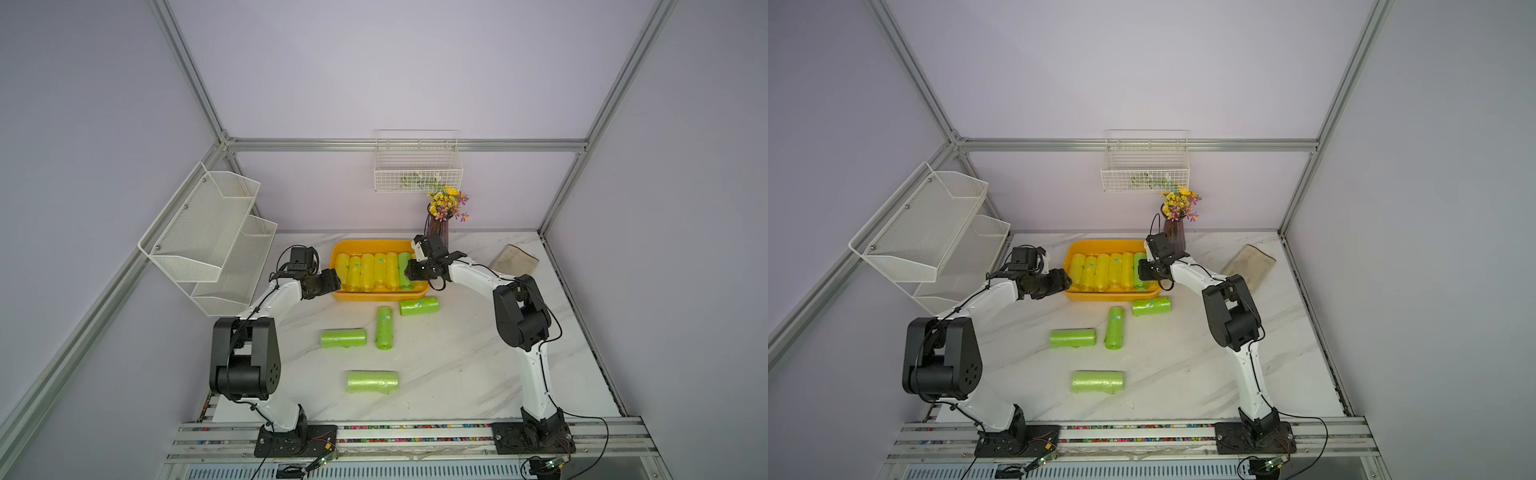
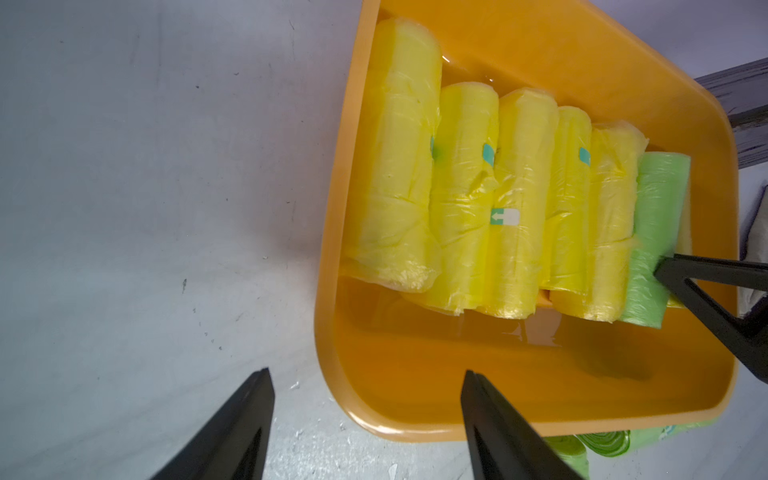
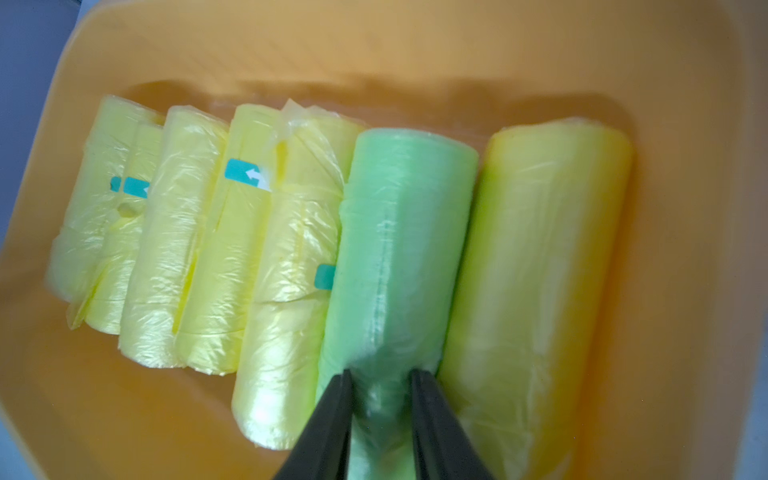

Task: Put the roll of trash bags into the storage box
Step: Place the roll of trash bags in the storage box.

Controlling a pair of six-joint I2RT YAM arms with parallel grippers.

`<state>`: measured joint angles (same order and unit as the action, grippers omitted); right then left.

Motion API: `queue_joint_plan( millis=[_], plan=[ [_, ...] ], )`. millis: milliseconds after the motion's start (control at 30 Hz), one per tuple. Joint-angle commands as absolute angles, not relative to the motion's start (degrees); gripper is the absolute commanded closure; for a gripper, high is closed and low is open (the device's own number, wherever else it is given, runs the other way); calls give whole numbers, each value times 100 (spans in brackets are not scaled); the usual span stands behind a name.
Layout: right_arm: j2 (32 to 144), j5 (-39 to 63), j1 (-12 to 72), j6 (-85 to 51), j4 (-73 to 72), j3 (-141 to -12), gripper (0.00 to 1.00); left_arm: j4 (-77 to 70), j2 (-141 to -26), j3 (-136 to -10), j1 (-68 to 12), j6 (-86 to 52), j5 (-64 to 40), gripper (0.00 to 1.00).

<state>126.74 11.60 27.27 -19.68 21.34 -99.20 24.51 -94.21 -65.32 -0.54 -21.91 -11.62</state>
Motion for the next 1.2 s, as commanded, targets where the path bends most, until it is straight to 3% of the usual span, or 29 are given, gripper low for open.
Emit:
queue_joint_plan(
  millis=[0,667,1167],
  plan=[
    [12309,1301,2699,-2111,2228,-10082,70,2347,-9147,-6476,-97,-2182,-1195,29],
    [13399,1204,2662,-2531,1942,-10415,73,2338,-8965,-6323,-108,-2195,-1213,28],
    [12100,1234,2655,-2437,1651,-10086,70,2385,-8776,-6260,-132,-2164,-1212,27]
  ],
)
